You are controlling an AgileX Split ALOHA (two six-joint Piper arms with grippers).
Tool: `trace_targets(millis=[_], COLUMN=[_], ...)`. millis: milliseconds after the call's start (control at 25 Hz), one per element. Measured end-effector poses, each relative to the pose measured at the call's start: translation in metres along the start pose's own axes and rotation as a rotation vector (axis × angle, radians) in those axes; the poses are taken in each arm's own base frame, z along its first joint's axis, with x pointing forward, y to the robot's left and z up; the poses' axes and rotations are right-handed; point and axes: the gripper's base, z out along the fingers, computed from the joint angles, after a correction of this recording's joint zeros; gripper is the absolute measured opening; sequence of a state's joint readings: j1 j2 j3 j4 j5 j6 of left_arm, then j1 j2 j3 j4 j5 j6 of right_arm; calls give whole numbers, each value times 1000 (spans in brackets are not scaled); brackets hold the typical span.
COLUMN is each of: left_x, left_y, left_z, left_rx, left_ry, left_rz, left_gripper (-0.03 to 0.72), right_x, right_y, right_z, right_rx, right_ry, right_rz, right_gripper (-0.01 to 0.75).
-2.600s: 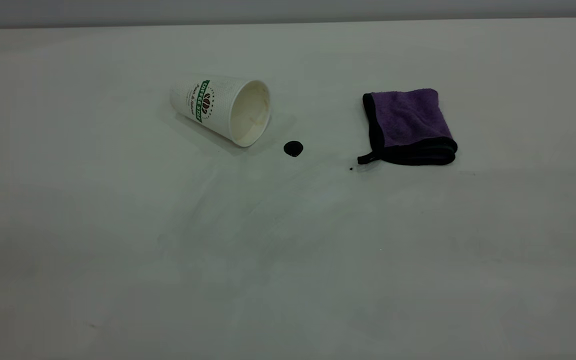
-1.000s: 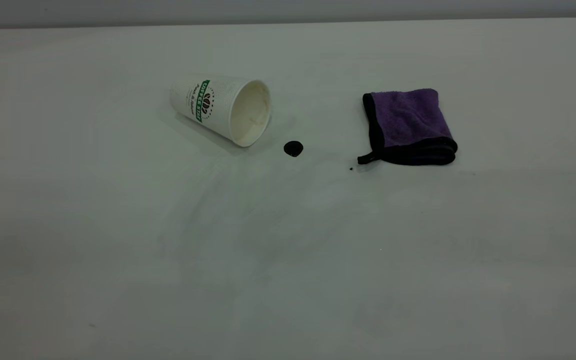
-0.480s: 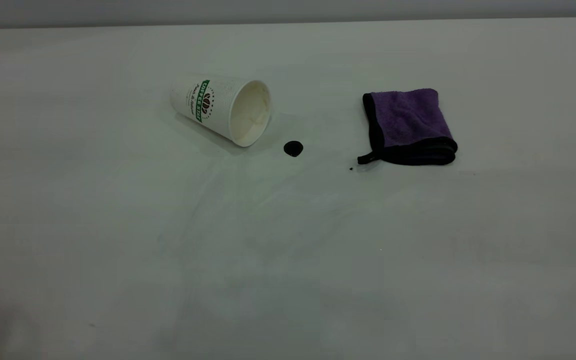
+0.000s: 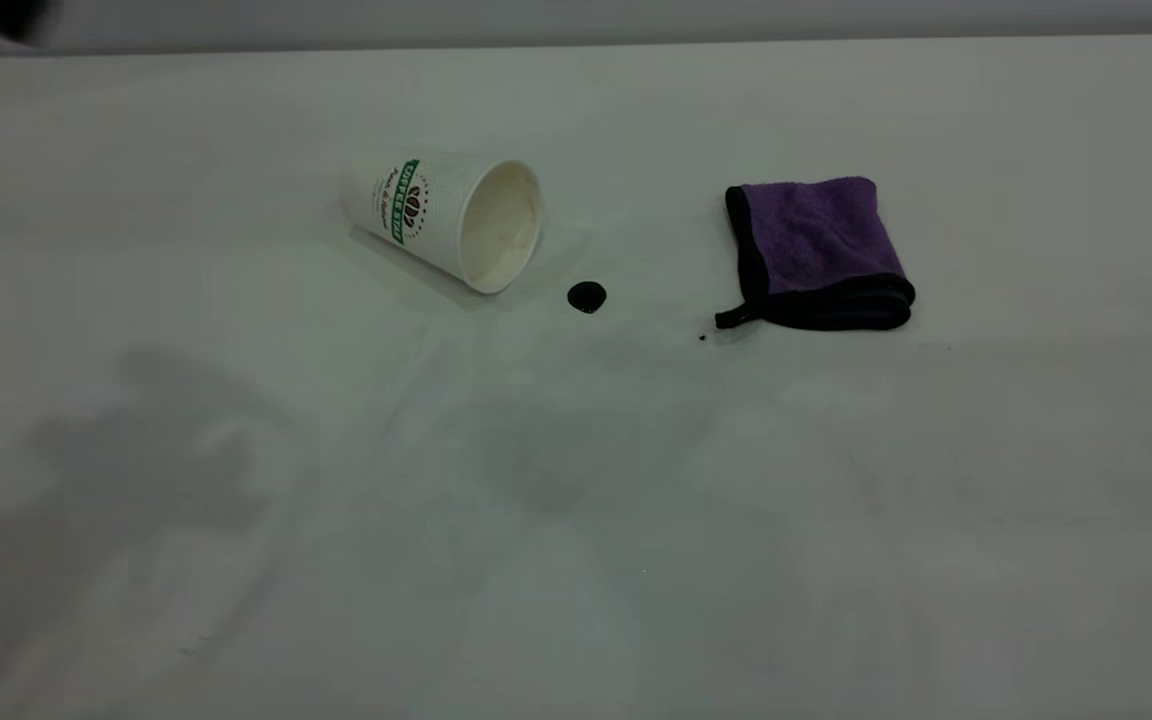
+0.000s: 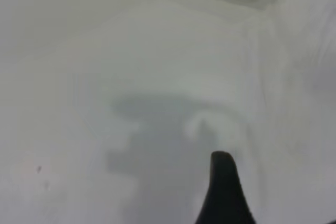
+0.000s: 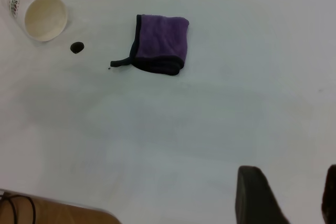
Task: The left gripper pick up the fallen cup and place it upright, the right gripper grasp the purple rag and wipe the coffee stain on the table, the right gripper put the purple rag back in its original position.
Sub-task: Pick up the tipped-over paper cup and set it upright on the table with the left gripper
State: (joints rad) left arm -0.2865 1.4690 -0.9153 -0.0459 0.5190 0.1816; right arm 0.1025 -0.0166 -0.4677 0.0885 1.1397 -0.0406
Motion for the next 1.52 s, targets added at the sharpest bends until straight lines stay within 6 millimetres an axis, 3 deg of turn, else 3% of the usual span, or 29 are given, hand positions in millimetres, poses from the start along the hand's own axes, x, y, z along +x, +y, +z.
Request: trace_targets(millis=[120,240,440,680,960,1360,1520], left_x=[-25,-51,-90,-113,-113,-102,-98], left_y=[-17,-30,-55,-90,-99,-93,-91], left_z=[38,78,132,184,221,244,250], left_rx=[-41,-92,-149,-167,-212,-340,-374], left_ry=[54,80,52,44,91,103,112], left_rz=[59,6,32,125,157,171,183], left_gripper=[590,590,590,590,590,590,541], right_x=[0,0,0,0,0,0,0], right_y=[0,0,0,0,0,0,0], right_z=[0,0,0,0,0,0,0], right_rx=[0,0,0,0,0,0,0], right_ry=[0,0,0,0,0,0,0], right_rz=[0,0,0,0,0,0,0], right_gripper=[349,349,349,349,349,349,349])
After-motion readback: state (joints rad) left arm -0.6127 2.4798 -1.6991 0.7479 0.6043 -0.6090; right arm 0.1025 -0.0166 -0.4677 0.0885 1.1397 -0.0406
